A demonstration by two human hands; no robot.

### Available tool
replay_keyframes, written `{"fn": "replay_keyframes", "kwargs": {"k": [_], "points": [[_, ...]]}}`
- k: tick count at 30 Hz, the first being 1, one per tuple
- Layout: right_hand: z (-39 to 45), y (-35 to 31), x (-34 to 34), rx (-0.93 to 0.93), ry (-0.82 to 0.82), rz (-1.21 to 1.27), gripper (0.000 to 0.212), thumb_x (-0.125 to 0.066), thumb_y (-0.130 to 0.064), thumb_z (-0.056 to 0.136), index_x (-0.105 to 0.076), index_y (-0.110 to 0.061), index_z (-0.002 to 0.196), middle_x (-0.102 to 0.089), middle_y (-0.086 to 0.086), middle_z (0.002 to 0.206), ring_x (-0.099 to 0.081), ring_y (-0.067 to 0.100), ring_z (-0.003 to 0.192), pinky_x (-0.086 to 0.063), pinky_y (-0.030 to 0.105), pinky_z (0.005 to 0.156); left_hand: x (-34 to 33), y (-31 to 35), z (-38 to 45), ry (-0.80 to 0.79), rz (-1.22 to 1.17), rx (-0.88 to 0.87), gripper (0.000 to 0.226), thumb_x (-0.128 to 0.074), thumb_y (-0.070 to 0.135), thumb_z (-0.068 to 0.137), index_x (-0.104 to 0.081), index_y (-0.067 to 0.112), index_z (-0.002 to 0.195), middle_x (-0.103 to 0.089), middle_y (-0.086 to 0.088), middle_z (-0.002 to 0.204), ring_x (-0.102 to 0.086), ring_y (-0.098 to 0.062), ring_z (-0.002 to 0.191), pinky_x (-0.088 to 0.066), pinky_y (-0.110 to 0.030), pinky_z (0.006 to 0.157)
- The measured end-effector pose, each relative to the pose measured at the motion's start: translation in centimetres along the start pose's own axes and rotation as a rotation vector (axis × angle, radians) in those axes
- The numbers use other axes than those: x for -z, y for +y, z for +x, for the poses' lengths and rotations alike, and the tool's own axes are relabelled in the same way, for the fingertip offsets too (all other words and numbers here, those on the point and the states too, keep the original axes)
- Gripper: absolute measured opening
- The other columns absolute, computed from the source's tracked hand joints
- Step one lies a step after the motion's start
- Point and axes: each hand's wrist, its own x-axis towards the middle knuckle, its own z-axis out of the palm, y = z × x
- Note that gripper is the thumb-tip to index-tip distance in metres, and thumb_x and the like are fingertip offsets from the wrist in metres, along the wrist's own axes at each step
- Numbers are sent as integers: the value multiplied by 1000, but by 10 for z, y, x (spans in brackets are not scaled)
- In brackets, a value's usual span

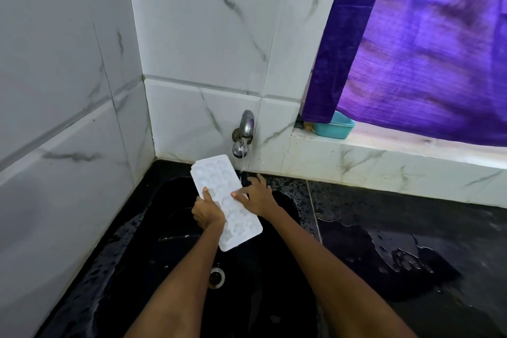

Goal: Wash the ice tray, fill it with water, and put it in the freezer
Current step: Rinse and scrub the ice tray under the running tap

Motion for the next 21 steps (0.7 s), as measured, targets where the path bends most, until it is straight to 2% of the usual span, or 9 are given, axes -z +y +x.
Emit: {"fn": "replay_keyframes", "kwargs": {"k": [2, 5, 7, 10, 12, 15, 17, 21], "points": [[-1, 2, -3, -16, -17, -65, 51, -43, -59, 90, -63, -24, 121, -21, 14, 155, 2, 33, 147, -5, 65, 111, 0, 2, 0, 12, -15, 27, 54, -37, 35, 101, -60, -12, 109, -62, -32, 113, -60, -45, 106, -48, -45, 86], [2, -1, -8, -77, -86, -170, 68, -37, -66, 87, -40, -24, 140, -8, 18, 157, 12, 38, 145, 0, 68, 109, -7, 9, -3, 7, -24, 19, 52, -36, 33, 102, -58, -13, 111, -62, -33, 114, -60, -46, 106, -47, -45, 86], [7, -6, -6, -69, -111, -171, 75, -38, -69, 85, -28, -26, 146, -1, 19, 158, 18, 38, 144, 2, 70, 108, -11, 12, -2, 8, -41, 20, 52, -34, 32, 102, -58, -13, 112, -62, -33, 114, -60, -46, 106, -47, -44, 86], [12, -8, 2, -55, -99, -137, 69, -42, -71, 82, -35, -36, 141, -3, 20, 157, 22, 38, 143, 7, 70, 107, -8, 14, 7, 32, -45, 24, 52, -33, 30, 103, -57, -15, 114, -61, -35, 115, -59, -47, 107, -47, -44, 88], [16, -7, 3, -56, -57, -194, 67, -39, -72, 83, -41, -35, 138, -4, 21, 157, 22, 38, 143, 8, 72, 106, -8, 18, 12, 24, -36, 6, 52, -33, 30, 103, -56, -15, 114, -61, -35, 116, -59, -46, 107, -47, -44, 88], [20, -12, 1, -60, -21, -198, 73, -38, -70, 85, -31, -28, 144, -1, 22, 156, 21, 40, 143, 5, 73, 105, -13, 29, 9, -12, -65, 20, 50, -32, 30, 103, -53, -14, 117, -59, -33, 118, -59, -46, 109, -47, -45, 88], [22, -12, 3, -64, -54, -101, 74, -42, -70, 83, -28, -32, 145, 0, 20, 157, 22, 39, 142, 5, 71, 107, -14, 33, 9, -11, -84, 56, 50, -31, 30, 103, -51, -14, 119, -58, -33, 121, -57, -46, 111, -47, -45, 89], [26, -2, 8, -89, -46, -102, 71, -43, -77, 77, -39, -39, 137, -6, 19, 157, 17, 37, 144, 6, 71, 106, -14, 26, 10, -8, -96, 60, 49, -31, 29, 103, -50, -14, 120, -57, -34, 120, -57, -47, 110, -46, -46, 88]]}}
